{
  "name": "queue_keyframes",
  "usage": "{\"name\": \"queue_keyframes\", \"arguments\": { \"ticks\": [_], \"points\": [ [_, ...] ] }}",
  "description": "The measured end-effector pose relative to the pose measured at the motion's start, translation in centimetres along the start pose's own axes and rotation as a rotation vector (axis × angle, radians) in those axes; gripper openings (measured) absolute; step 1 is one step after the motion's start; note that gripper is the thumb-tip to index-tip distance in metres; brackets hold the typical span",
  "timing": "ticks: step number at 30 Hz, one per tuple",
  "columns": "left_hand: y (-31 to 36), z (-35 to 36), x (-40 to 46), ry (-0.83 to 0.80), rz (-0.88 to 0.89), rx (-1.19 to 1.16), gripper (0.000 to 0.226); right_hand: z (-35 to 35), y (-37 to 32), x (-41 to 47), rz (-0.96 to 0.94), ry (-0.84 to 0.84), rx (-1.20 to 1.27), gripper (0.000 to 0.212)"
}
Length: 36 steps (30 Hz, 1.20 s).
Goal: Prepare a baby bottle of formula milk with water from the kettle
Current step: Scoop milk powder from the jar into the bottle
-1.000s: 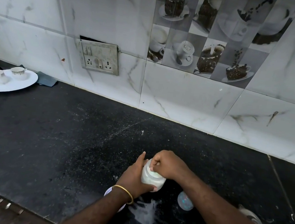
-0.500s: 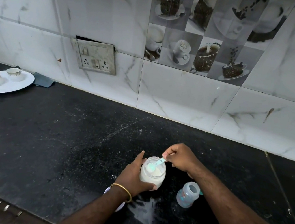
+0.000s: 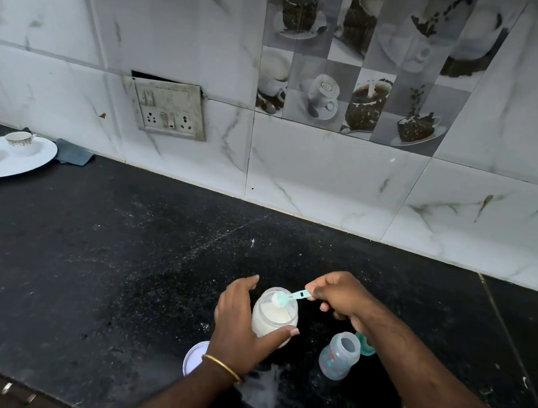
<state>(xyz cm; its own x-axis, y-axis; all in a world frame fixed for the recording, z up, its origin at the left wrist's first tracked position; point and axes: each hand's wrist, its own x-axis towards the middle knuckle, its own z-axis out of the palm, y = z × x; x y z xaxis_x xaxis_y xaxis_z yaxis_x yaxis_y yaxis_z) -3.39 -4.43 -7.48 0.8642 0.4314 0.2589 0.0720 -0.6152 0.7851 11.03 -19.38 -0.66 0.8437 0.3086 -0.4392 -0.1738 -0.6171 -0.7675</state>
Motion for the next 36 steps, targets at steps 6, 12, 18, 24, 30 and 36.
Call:
{"name": "queue_keyframes", "arguments": {
  "ticks": [6,12,18,24,30,36],
  "points": [
    [1.1,1.5,-1.8,0.19,0.131,-0.054,0.078,-1.1,0.8,-0.1,0.036,-0.047,0.088,0.012],
    [2.1,4.3,-4.9,-0.042,0.032,-0.252,0.044,-2.0,1.1,-0.2,0.064,-0.078,0.146,0.01],
    [3.2,8.7,-6.3,-0.336,-0.206,-0.253,0.104,-3.6,1.7,-1.0,0.082,-0.07,0.27,0.01],
    [6.0,11.5,-3.8,-0.395,-0.133,-0.155,0.083,-6.1,2.5,-2.2,0.091,-0.042,0.375,0.012],
    [6.2,12.1,-2.9,-0.343,-0.116,-0.154,0.042,-8.1,3.0,-3.3,0.109,-0.019,0.44,0.016],
    [7.9,9.8,-1.3,-0.317,-0.134,-0.332,0.039,-9.9,1.8,-4.3,0.088,-0.007,0.518,0.015]
  ]
}}
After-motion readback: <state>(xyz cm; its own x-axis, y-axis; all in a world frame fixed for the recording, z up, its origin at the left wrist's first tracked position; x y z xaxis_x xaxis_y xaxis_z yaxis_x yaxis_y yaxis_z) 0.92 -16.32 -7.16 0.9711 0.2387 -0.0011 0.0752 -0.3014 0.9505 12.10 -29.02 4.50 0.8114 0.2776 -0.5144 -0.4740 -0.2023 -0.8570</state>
